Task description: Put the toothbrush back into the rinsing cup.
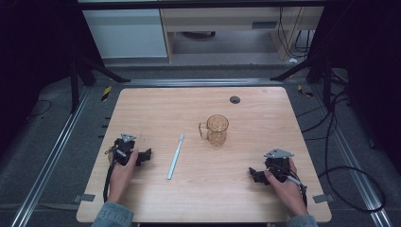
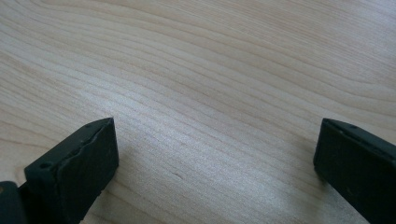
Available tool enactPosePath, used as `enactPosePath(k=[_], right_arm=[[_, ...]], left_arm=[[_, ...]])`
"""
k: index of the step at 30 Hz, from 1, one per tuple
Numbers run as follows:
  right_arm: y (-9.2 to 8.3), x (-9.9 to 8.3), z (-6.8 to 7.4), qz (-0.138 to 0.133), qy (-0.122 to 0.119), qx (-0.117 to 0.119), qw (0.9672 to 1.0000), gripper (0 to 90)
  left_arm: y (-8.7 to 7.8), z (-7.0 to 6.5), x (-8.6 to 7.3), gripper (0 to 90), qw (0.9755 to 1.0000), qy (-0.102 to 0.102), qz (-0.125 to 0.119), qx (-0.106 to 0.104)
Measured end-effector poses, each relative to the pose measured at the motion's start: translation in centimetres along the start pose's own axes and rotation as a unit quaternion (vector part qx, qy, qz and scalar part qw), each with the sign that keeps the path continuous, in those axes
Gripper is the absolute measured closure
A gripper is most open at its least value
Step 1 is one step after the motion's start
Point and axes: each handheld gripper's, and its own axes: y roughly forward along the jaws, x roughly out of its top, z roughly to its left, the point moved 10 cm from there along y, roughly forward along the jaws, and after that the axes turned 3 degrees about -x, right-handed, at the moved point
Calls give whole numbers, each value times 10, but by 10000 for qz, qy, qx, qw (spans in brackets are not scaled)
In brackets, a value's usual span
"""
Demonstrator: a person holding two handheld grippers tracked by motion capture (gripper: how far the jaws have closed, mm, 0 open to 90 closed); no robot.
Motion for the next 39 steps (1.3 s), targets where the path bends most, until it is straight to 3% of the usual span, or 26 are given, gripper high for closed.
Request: enactPosePath(k=[6,7,9,11,13,14,15,18,20,22,23,26,28,30,36,37,39], right_arm=[[0,0,0,0,7,1,10000,3],[0,0,0,2,5,0,10000,4],[0,0,0,1,0,-3,10000,3],[0,0,0,1,3,0,10000,3],[0,0,0,1,2,0,10000,3],[0,0,0,0,-4,-4,10000,3],[0,0,0,-1,-1,1,10000,3],[0,0,0,1,-1,-4,10000,3],[0,0,0,0,-5,-4,10000,3],[0,0,0,1,3,-3,10000,3],[0,0,0,1,4,1,10000,4],[0,0,0,0,1,1,10000,3],[0,0,0,-1,0,0,10000,3],[0,0,0,0,-2,-5,10000,4],[0,0,0,0,2,0,10000,3],[0,0,0,-1,2,-1,10000,3],[0,0,0,1,2,0,10000,4]], left_arm=[[1,0,1,0,9999,70,39,-83],[-1,-2,1,0,9994,145,283,-152],[-4,-4,2,45,9990,217,364,-146],[-8,-7,2,28,9978,338,558,-116],[-11,-9,-2,34,9946,451,928,-60],[-13,-11,-3,34,9917,565,1150,-63],[-15,-12,-3,34,9903,613,1245,-59],[-22,-15,3,40,9895,538,1331,-147],[-29,-17,10,38,9883,678,1359,-125],[-35,-24,17,37,9868,803,1388,-225],[-40,-32,25,46,9847,926,1431,-353],[-43,-41,34,80,9832,1041,1436,-435],[-45,-49,39,97,9793,1158,1582,-505],[-46,-58,39,107,9728,1325,1801,-602],[-45,-79,53,105,9669,1442,1963,-756],[-44,-85,57,105,9649,1484,2014,-792],[-42,-89,58,105,9637,1478,2071,-814]])
